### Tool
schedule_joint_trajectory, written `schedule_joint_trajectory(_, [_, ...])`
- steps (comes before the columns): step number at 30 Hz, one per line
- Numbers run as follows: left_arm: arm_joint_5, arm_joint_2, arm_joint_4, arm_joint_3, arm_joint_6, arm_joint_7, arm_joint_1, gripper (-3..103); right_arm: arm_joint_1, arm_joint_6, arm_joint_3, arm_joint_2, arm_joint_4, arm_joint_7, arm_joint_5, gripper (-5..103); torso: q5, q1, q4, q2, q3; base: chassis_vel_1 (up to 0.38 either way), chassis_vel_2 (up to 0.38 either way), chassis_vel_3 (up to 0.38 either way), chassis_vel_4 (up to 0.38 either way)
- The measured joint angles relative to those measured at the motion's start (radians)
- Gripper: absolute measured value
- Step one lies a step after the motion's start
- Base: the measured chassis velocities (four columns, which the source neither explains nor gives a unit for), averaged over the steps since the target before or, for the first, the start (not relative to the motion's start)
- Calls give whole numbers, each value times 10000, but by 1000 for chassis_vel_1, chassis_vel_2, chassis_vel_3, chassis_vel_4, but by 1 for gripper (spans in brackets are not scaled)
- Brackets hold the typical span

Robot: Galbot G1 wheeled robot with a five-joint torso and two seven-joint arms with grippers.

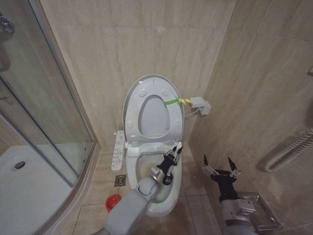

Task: Open the toilet lid, clean the toilet bowl with a toilet brush, close the toilet lid, and flush.

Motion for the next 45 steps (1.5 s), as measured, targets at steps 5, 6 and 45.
schedule_joint_trajectory(5, [-163, 90, 425, -86, -3, 151, 87, 22, 0, 0, 0, 0, 0, 0, 0, 100, 0, 0, 2, 0, -1, 0, 0, 0, 0])
schedule_joint_trajectory(6, [-163, 90, 425, -86, -3, 151, 87, 22, 0, 0, 0, 0, 0, 0, 0, 100, 0, 0, 2, 0, -1, 0, 0, 0, 0])
schedule_joint_trajectory(45, [-961, -231, 1224, 945, 176, 647, -734, 22, 0, 0, 0, 0, 0, 0, 0, 100, -1, -1, 0, 2, 0, 0, 0, 0, 0])
